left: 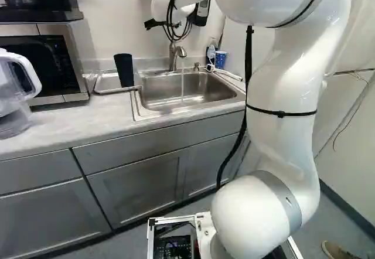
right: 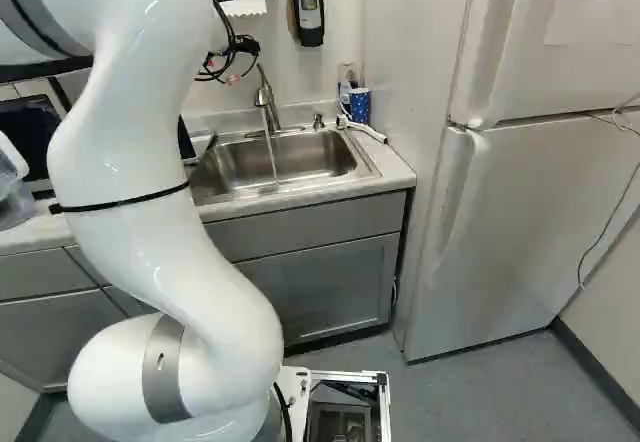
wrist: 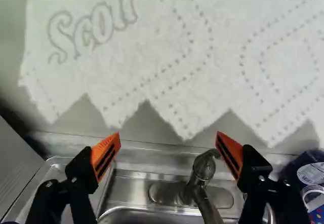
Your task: Rinse the cup and place it in the tray
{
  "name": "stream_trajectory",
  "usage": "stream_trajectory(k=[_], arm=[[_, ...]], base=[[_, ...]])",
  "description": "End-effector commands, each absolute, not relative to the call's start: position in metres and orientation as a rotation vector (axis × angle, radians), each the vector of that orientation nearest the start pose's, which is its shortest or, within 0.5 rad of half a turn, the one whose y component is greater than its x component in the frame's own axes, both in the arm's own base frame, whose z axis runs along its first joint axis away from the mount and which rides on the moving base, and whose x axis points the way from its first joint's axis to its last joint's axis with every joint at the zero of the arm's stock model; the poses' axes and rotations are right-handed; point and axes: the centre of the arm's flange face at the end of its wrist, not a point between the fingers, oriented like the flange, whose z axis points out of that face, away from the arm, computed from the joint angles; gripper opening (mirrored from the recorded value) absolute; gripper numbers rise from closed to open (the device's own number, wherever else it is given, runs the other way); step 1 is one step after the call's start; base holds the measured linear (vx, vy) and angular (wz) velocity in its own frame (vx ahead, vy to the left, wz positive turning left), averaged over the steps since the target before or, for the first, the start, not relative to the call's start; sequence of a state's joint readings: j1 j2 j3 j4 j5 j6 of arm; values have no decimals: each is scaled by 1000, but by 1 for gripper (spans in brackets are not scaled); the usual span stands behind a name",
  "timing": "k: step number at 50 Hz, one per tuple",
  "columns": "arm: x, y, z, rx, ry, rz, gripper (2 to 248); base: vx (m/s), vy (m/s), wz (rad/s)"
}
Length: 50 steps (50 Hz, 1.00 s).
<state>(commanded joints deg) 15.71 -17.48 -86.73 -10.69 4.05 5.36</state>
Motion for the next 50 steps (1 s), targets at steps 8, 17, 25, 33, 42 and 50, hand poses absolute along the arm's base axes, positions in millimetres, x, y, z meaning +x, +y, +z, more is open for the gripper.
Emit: stream_trajectory(k=[8, 17, 25, 33, 42, 50], arm=[[627, 173, 700, -2394, -448, -1798, 247], [627, 169, 700, -2398, -441, -1800, 247], [627, 169, 700, -2398, -441, -1800, 247], [627, 169, 700, -2398, -441, -1800, 247], [627, 165, 700, -2403, -434, -1802, 247], [626, 161, 700, -2407, -427, -1804, 247]], base=[[0, 0, 0], [0, 0, 0], [0, 0, 0], [0, 0, 0], [0, 0, 0], [0, 0, 0]])
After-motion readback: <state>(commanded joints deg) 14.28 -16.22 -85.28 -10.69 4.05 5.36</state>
